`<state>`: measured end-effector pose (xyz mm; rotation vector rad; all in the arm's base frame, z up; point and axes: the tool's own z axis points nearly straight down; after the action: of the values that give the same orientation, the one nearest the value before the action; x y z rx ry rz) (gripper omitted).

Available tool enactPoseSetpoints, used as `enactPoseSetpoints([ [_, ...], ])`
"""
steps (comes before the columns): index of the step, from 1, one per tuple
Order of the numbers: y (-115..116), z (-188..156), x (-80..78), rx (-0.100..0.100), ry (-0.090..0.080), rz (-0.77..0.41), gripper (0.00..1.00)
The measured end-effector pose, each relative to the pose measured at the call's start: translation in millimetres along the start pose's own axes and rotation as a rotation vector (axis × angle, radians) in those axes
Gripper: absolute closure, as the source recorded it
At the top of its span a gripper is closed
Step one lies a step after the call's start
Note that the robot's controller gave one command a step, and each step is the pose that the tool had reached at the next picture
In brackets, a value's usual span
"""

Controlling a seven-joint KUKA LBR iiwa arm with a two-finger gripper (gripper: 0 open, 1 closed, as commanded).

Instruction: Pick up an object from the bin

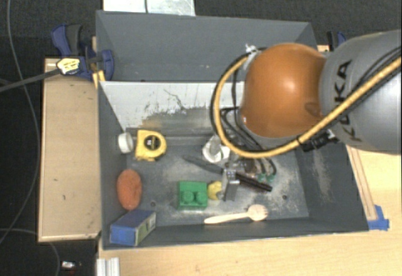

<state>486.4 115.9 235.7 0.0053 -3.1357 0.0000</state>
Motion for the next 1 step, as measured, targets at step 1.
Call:
enactPoseSetpoints([
  [1,-0.7,-3.9,-1.7,-0.001,-0.008,0.004,0.00],
])
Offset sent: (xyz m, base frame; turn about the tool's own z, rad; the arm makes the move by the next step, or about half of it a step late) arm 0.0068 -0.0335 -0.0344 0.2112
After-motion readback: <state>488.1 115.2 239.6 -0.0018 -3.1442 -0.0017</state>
